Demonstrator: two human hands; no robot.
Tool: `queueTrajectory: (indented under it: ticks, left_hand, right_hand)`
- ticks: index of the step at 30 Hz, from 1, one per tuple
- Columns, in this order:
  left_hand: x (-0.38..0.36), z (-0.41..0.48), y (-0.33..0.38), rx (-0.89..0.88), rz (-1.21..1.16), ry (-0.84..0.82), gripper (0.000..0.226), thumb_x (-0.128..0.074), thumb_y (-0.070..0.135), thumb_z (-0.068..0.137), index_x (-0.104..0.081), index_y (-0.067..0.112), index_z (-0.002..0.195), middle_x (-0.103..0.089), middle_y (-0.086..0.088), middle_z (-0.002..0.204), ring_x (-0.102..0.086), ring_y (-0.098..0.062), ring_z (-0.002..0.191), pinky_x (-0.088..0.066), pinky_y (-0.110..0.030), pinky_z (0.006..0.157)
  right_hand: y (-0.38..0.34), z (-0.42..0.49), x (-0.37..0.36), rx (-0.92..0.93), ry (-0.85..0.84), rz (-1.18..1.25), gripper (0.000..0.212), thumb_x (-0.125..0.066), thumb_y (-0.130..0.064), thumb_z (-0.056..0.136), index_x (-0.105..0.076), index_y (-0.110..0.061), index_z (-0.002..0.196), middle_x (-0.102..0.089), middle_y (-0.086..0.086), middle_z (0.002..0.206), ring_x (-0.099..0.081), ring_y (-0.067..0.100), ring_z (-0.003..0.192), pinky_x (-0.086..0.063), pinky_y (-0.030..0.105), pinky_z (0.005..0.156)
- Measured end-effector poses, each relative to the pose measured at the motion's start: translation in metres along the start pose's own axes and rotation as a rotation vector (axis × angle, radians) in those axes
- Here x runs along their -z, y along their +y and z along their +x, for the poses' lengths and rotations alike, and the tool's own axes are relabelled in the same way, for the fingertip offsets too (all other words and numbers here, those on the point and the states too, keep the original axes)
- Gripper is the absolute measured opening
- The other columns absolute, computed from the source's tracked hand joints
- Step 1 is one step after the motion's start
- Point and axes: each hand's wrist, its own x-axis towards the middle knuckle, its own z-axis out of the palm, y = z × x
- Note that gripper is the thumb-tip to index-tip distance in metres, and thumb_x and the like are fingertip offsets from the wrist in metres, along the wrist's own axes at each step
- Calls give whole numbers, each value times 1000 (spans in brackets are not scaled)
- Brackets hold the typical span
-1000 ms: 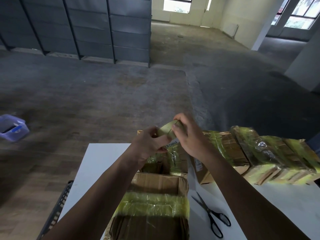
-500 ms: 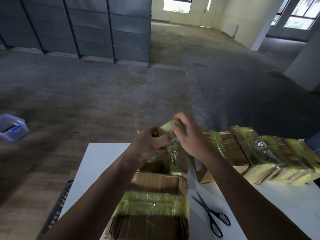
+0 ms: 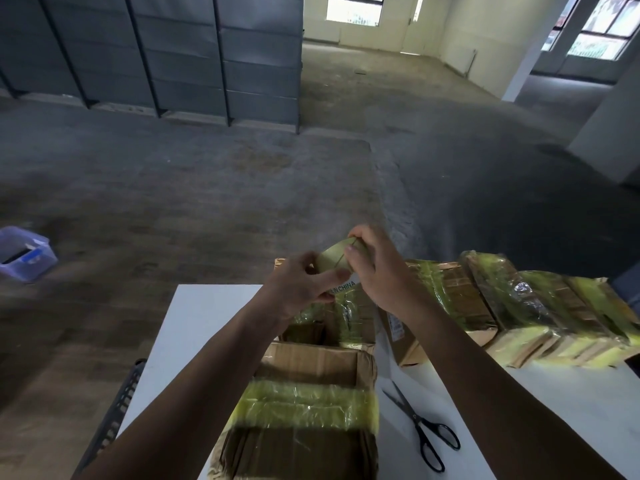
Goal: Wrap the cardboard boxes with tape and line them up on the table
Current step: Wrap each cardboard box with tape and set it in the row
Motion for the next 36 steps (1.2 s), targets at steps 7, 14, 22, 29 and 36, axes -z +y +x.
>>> queueTrajectory:
  ticks: [7, 14, 22, 29, 36]
  left_hand:
    - [1, -1, -1, -21, 30, -2, 11, -67, 8, 85, -61, 11, 94, -63, -11, 96, -67, -19, 86, -57, -25, 71]
    - [4, -1, -5, -52, 116, 5, 8, -64, 9, 87, -61, 13, 94, -65, -13, 94, -70, -19, 81, -60, -37, 80]
    - [0, -3, 0, -21, 59, -19, 58, -87, 47, 60, -63, 10, 98, -64, -8, 89, -68, -8, 72, -58, -29, 72]
    - [6, -2, -4, 53, -68, -78, 27, -78, 15, 78, -65, 10, 101, -67, -12, 96, -70, -20, 86, -56, -29, 73]
    - [0, -3, -3, -142, 267, 226, 36, -82, 23, 75, -59, 19, 103, -67, -2, 84, -69, -14, 72, -57, -29, 64]
  right_hand:
    - [0, 0, -1, 6, -2, -47, 13, -49, -24, 99, -51, -13, 104, -46, 0, 97, -45, 10, 83, -35, 23, 68]
    - [-1, -4, -1, 10, 23, -88, 16, -50, -21, 98, -54, -7, 105, -51, 3, 94, -50, 18, 84, -42, 34, 72]
    - [-2, -3, 0, -28, 12, -39, 12, -49, -19, 99, -53, -8, 102, -49, 2, 92, -50, 19, 83, -42, 33, 72]
    - [4, -8, -2, -73, 6, -16, 12, -49, -22, 98, -53, -10, 102, -50, 3, 93, -50, 18, 86, -37, 25, 70]
    - [0, -12, -8, -209, 99, -124, 30, -41, -45, 90, -47, -21, 106, -41, -2, 104, -51, 23, 99, -49, 44, 83]
